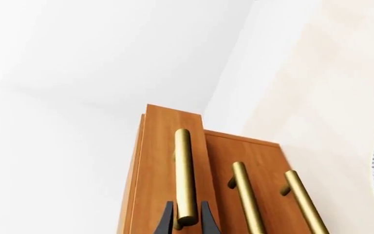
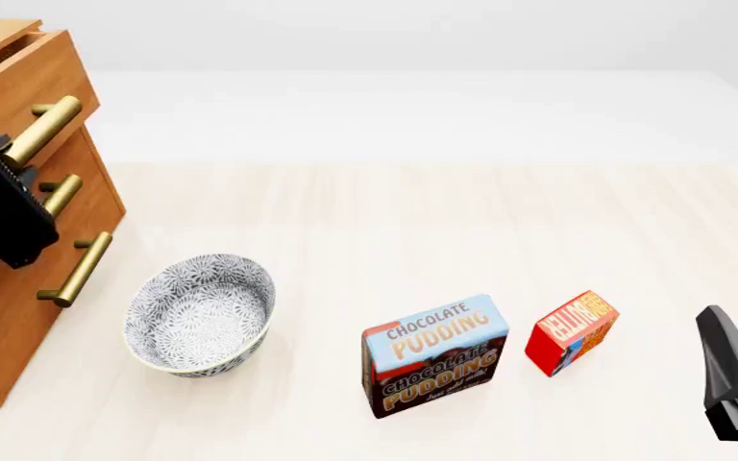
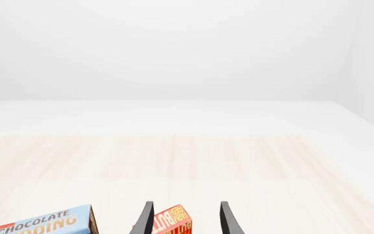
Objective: Put the butter at the back in the top drawer of the cabinet and close it.
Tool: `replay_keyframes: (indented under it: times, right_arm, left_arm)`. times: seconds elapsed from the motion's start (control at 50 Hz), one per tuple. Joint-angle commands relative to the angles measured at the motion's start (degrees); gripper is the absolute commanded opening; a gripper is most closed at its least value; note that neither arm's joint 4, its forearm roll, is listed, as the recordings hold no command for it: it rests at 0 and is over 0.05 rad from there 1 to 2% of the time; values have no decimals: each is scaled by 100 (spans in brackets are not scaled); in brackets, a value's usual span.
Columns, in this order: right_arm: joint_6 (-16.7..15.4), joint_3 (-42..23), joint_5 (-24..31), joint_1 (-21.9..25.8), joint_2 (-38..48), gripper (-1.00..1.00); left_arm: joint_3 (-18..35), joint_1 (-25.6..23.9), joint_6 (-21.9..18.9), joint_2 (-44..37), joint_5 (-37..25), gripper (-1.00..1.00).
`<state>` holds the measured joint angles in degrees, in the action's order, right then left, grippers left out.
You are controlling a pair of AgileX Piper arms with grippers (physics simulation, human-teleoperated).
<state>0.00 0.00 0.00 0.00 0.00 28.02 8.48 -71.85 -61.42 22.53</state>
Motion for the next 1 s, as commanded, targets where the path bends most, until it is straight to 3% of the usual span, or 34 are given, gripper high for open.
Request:
replay_keyframes:
  times: [0.02,1.0]
  right_arm:
    - [0,0,0,0,0,100]
    - [0,0,0,0,0,100]
  left_arm:
    - [-181,-71,13,28,-45,-100]
    - [-782,-764,379,-239,324,-100]
